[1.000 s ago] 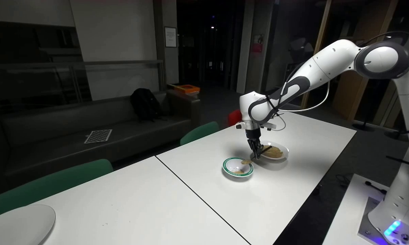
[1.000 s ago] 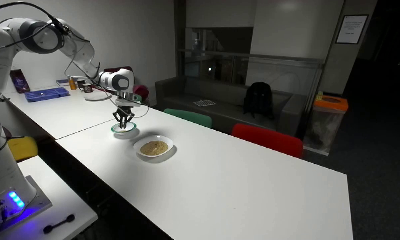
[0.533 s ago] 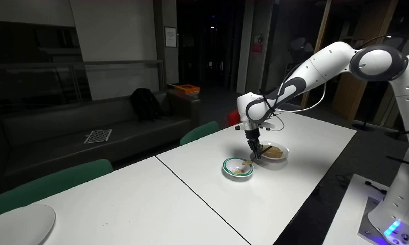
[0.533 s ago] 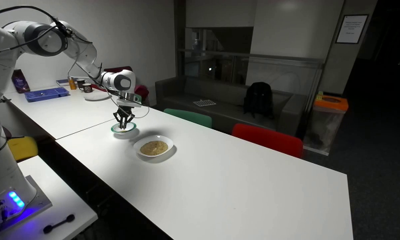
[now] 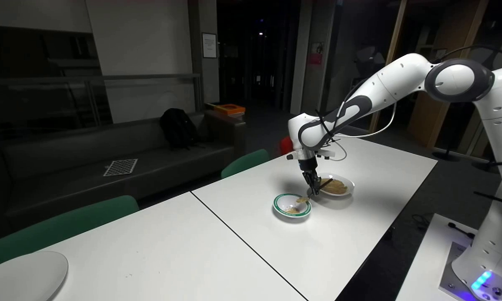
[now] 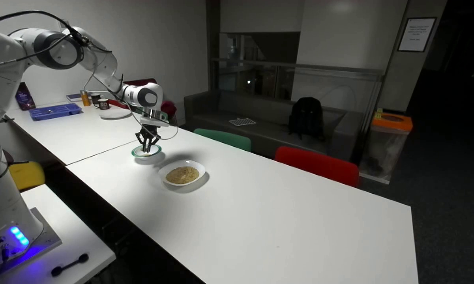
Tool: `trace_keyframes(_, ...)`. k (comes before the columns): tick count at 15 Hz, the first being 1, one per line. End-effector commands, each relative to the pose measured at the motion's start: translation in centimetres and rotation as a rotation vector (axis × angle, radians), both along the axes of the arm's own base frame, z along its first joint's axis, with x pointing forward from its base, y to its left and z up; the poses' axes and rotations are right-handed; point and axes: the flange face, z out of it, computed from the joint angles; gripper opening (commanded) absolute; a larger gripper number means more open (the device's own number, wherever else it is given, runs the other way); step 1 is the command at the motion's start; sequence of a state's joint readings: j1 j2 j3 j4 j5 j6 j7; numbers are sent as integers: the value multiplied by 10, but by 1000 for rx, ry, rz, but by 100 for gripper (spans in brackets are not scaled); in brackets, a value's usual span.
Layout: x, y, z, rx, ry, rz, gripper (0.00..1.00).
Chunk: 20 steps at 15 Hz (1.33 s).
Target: Scoop some contents from the white plate using the spoon and put it in the bowl.
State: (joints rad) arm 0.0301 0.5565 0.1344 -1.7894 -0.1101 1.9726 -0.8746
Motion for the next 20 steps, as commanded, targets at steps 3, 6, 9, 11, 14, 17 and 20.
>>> trace_keyframes(3, 11, 8, 5, -13, 30, -29, 3)
trace_keyframes(6, 13, 13, 5, -11, 45, -37, 3)
trace_keyframes(9, 15, 17, 4, -4, 62, -47, 3)
trace_keyframes(11, 16, 19, 5, -1, 72, -56, 3)
trace_keyframes(14, 18, 21, 3, 9, 93, -73, 3)
trace_keyframes(17, 18, 22, 3, 28, 133, -90, 3)
trace_keyframes(20, 19, 22, 2, 42, 166, -107, 3)
